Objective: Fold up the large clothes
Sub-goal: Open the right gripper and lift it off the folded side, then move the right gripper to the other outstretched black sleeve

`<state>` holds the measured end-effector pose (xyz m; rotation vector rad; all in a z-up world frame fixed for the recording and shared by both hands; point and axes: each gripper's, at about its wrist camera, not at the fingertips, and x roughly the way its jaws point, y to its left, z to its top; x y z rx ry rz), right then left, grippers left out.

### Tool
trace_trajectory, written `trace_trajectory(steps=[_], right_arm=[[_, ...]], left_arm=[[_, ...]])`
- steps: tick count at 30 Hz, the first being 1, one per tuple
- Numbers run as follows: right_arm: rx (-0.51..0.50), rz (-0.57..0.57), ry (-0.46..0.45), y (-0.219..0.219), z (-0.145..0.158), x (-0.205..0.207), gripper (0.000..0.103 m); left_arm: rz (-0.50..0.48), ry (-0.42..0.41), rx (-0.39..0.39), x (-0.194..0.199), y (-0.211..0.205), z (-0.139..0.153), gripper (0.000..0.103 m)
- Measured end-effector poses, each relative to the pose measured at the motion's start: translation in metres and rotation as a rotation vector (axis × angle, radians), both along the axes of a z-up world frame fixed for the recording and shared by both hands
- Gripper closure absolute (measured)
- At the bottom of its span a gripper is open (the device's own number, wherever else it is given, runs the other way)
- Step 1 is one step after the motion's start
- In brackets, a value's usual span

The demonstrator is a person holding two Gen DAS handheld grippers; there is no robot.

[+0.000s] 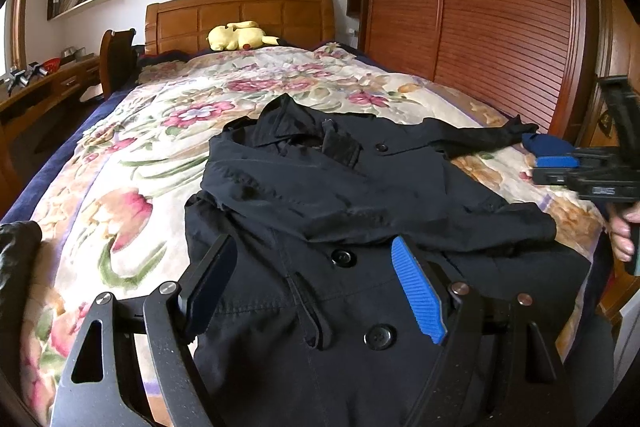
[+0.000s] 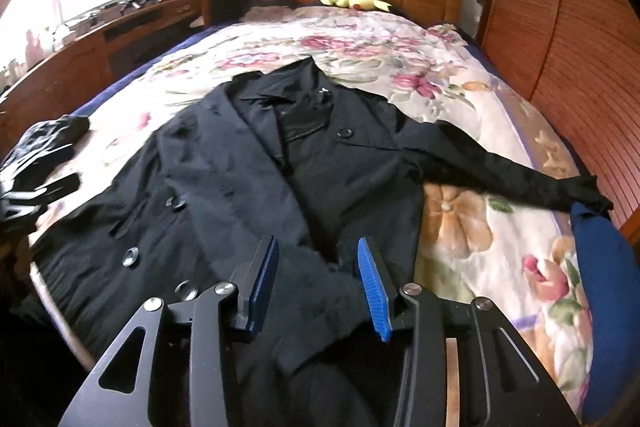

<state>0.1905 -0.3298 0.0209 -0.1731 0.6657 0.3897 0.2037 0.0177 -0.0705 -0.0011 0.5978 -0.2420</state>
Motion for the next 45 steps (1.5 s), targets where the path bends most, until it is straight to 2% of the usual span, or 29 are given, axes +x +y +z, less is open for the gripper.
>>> trace_trajectory(steps=[6,11,13,15,23,31,39,45], right_arm=[[0.008,-0.021,0.133,0.024,-0.054,0.031,0.060],[0.006,0.009,0.215,0.031,-0.088,0.026,0.060],[-0.007,0.021,0.222,0.033,-0.099,0.018,0.060],[-0.026,0.024,0.192,0.035,-0.105,0.010,0.060],[0.015,0.030,0.213,0.018,-0.095,0.005,0.060],[0.041,-0.007,0.145,-0.023,-0.065,0.005,0.060],[0.011,-0.133,0.079,-0.082,-0.040,0.046,0.054],[-0.034,-0.229,0.065,-0.109,-0.038,0.093,0.052]], left_arm=[[-0.013,-0.013,0.003,0.000,-0.003,0.001,0.020],[-0.040,-0.015,-0.041,0.003,-0.005,0.004,0.014],[-0.036,-0.020,-0.037,0.003,-0.006,0.005,0.011],[-0.035,-0.023,-0.032,0.005,-0.009,0.005,0.010],[-0.024,-0.003,-0.057,0.022,-0.025,0.000,0.008],[-0.039,0.010,-0.040,0.046,-0.063,-0.008,0.008],[-0.076,0.038,-0.014,0.057,-0.097,-0.020,0.008],[-0.096,0.055,0.001,0.067,-0.115,-0.026,0.008]])
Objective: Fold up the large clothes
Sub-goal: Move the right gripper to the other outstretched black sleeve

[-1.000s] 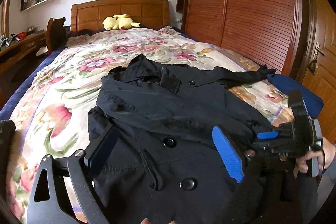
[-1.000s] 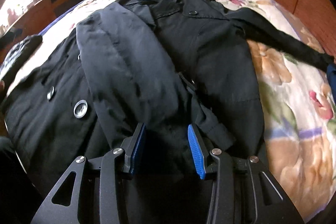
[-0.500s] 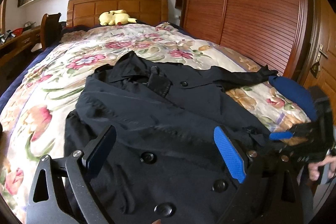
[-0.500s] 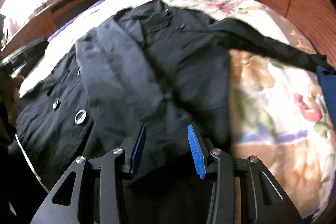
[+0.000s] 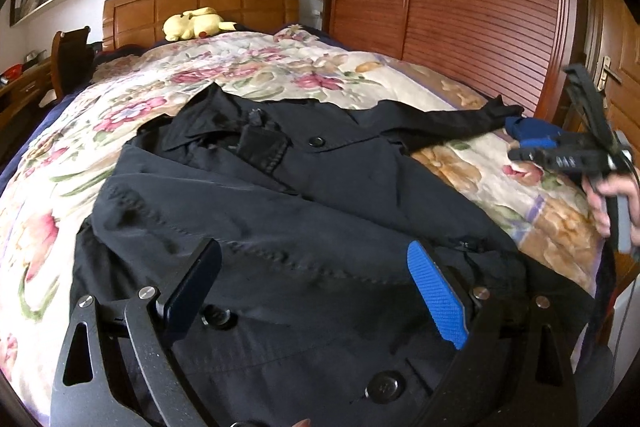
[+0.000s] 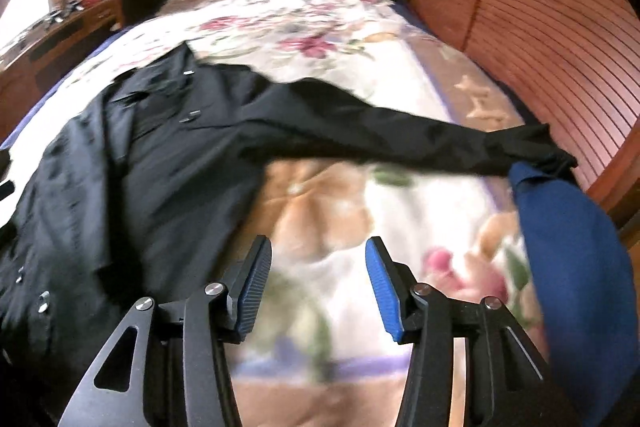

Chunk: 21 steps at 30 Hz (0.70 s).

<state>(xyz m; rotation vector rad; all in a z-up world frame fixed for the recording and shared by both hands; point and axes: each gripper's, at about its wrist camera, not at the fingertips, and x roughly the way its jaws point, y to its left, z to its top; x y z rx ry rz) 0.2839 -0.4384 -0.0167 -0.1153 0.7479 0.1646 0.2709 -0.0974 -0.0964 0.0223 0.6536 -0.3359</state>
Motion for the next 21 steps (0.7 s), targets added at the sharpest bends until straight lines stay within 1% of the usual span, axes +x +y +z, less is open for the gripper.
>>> trace_trajectory(steps=[8,15,18,21], right_arm=[[-0.057,-0.083,0.036,-0.026,-0.016,0.070,0.045],[-0.103,-0.139,0.085,-0.038,-0.035,0.128,0.042],[-0.162,-0.143,0.109,-0.038,-0.044,0.151,0.041],[-0.232,-0.148,0.111,-0.034,-0.047,0.167,0.041]], left_arm=[[-0.021,0.038,0.015,0.015,-0.017,-0.012,0.008],[-0.045,0.060,0.030,0.017,-0.023,-0.015,0.008],[-0.060,0.060,0.032,0.016,-0.026,-0.014,0.008],[-0.071,0.058,0.033,0.015,-0.027,-0.013,0.008]])
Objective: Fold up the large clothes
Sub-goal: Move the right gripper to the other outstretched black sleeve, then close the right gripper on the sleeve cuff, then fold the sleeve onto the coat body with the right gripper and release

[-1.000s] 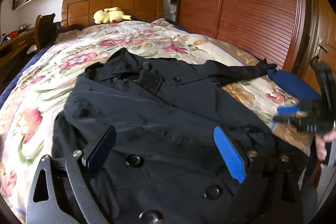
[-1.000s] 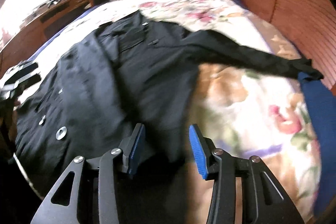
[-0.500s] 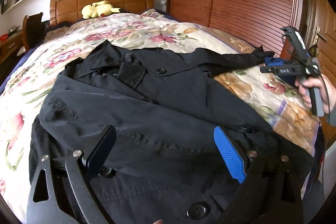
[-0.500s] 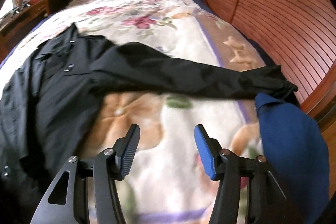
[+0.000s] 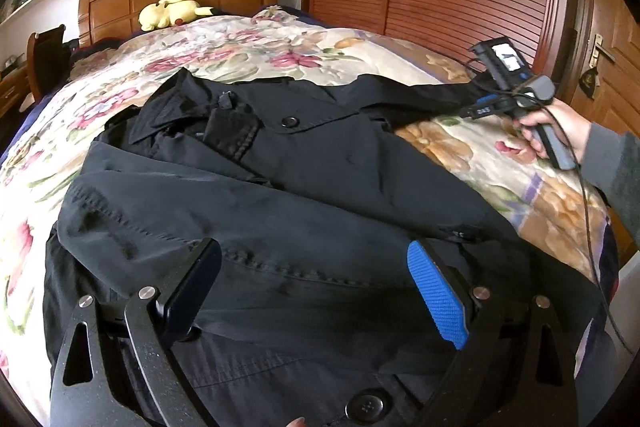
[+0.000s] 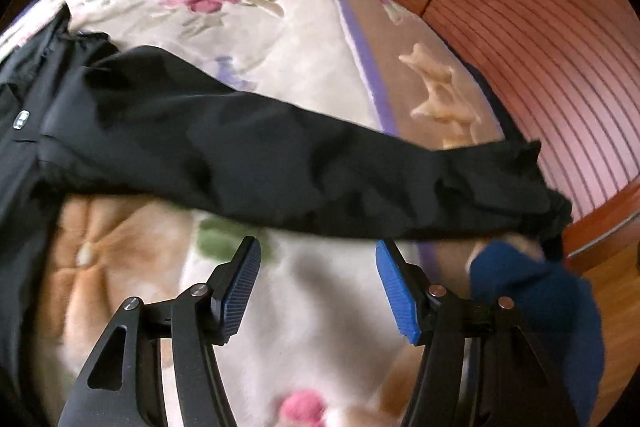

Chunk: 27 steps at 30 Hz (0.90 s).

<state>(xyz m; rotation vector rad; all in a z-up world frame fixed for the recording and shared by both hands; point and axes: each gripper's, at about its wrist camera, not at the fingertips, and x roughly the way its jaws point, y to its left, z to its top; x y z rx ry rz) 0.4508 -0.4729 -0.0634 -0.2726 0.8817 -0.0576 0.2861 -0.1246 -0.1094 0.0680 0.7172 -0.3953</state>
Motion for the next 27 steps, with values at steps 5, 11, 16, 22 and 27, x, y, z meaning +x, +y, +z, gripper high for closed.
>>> trace_trajectory(steps=[5,11,16,22,27], right_arm=[[-0.041,-0.034,0.022,-0.007,-0.009,0.024,0.039],[-0.079,-0.063,0.032,-0.014,-0.019,0.048,0.038],[-0.111,-0.065,-0.045,-0.007,-0.018,0.049,0.070],[-0.116,-0.040,-0.091,0.001,-0.006,0.041,0.099],[-0.099,-0.001,-0.217,0.021,0.038,0.006,0.100]], left_arm=[[-0.014,-0.001,0.008,0.000,-0.002,0.000,0.008],[-0.012,0.012,0.011,0.002,-0.001,-0.003,0.008],[-0.004,0.012,0.008,0.002,0.000,-0.003,0.008],[-0.001,0.011,0.005,0.000,0.003,-0.002,0.008],[0.004,-0.002,-0.002,-0.002,0.008,0.002,0.008]])
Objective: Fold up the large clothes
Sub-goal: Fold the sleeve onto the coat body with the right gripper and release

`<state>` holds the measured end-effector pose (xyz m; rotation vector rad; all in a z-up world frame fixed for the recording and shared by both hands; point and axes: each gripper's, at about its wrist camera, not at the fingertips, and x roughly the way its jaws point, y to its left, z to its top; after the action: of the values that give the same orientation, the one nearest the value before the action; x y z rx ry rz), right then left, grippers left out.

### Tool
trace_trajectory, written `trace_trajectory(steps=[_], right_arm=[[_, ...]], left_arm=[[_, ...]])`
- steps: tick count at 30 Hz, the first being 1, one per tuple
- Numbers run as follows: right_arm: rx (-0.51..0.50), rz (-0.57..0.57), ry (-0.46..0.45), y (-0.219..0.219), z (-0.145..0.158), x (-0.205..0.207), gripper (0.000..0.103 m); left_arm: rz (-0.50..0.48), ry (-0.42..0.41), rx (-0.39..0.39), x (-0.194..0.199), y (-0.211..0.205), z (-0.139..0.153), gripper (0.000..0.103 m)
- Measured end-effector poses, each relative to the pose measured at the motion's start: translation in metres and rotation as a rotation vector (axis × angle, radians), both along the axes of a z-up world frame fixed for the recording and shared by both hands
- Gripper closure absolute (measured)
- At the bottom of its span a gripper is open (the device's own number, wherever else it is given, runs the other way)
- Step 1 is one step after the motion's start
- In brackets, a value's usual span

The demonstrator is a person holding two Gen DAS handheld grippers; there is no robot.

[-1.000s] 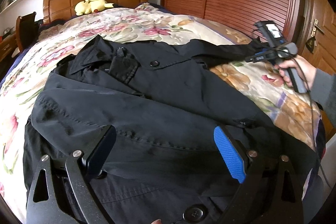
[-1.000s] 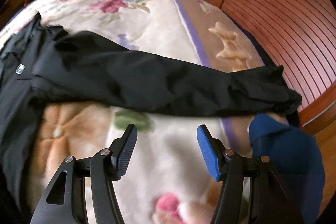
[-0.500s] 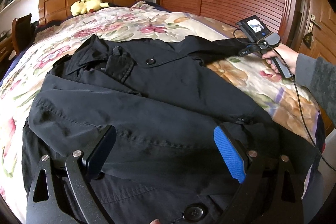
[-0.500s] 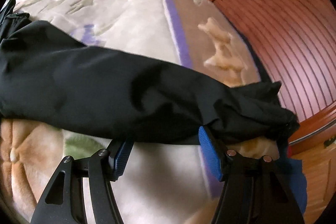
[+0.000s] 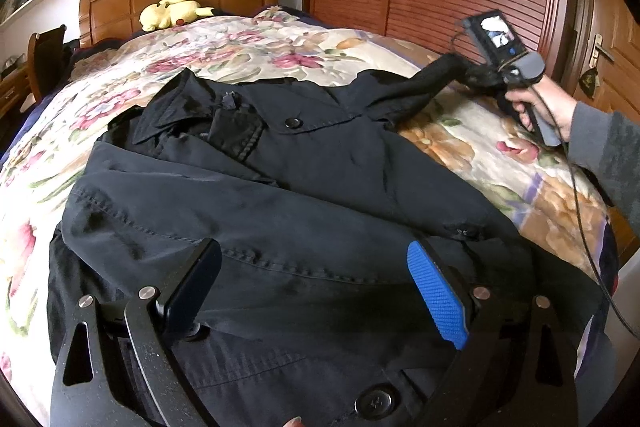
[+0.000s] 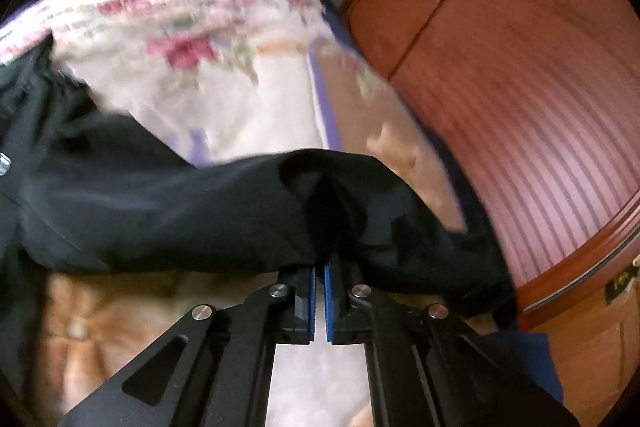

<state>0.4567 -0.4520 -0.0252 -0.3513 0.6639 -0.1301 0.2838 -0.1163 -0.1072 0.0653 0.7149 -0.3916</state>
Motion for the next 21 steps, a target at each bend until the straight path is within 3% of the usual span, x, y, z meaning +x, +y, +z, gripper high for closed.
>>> trace_trajectory(steps=[7,12,16,21], right_arm=[[0.030,0.131,-0.144,0.058,0.061,-0.064,0.100],[0.117,0.284,-0.196,0.110,0.080,-0.120,0.100],[0.207,0.403,-0.180,0.148,0.069,-0.158,0.100],[0.214,0.458,-0.096,0.180,0.043,-0.177,0.100]], left_arm=[[0.027,-0.017,-0.019,-0.007,0.015,0.009,0.008],[0.050,-0.041,-0.019,-0.016,0.030,0.016,0.008],[0.064,-0.056,-0.020,-0.027,0.046,0.021,0.008],[0.088,-0.074,-0.031,-0.040,0.068,0.030,0.008]])
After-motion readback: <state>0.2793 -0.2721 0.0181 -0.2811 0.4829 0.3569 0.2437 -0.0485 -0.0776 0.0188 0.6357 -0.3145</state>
